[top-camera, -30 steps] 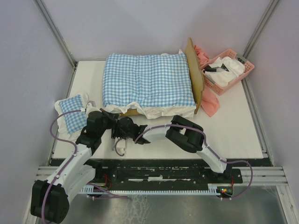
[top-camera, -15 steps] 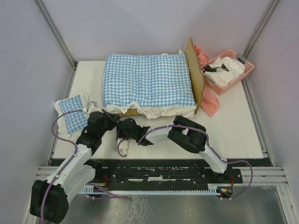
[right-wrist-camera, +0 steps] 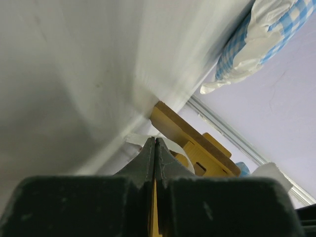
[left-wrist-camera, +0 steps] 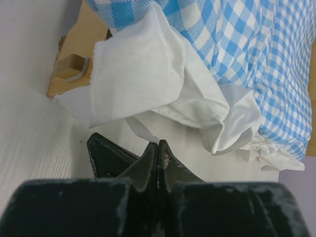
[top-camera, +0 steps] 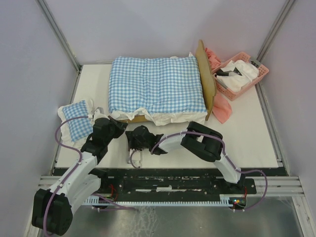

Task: Set up the pet bed
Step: Tie the ropes to the bed frame.

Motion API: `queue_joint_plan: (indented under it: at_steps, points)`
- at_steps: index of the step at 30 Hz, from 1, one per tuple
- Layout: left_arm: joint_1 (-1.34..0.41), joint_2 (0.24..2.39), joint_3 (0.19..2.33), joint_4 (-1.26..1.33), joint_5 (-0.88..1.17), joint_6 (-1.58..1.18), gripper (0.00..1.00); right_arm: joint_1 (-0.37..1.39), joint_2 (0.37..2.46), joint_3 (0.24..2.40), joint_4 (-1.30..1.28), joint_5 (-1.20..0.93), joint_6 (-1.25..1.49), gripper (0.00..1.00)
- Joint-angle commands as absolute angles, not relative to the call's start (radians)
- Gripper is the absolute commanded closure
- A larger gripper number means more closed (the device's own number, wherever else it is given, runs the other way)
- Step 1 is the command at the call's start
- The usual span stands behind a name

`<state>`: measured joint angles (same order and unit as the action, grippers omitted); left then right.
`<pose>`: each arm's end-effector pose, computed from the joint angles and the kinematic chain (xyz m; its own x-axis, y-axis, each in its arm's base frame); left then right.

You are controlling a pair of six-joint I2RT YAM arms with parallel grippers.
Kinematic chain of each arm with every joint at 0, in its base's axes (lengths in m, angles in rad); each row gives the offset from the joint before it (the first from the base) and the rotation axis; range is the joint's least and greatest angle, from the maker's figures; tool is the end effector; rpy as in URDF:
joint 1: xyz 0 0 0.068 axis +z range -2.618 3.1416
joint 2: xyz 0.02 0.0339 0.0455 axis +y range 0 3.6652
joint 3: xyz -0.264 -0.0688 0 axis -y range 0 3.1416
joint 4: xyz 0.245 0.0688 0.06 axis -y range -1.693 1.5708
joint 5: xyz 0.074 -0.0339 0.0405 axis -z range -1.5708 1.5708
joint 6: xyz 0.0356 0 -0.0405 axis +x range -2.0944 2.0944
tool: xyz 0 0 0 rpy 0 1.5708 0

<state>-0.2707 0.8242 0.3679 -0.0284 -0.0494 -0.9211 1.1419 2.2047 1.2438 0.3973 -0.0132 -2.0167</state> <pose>0.1778 -0.0475 0.2021 -0.4508 -0.7003 -0.5536 -0.2214 0.6885 -0.6906 0.1903 0.4172 0.1012 0.9204 -0.1565 0.3582 0.1937 -0.6133 -0.7657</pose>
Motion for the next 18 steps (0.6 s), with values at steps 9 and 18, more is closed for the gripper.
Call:
queue_joint_plan:
  at_steps: [9,18]
  points:
    - [-0.268,0.83,0.401,0.0,-0.042,-0.874,0.97,1.135,2.222,1.289,0.286,0.115,-2.223,0.69]
    - [-0.268,0.832,0.404,0.0,-0.032,-0.871,0.97,1.115,2.254,1.343,0.223,0.177,-2.431,0.47]
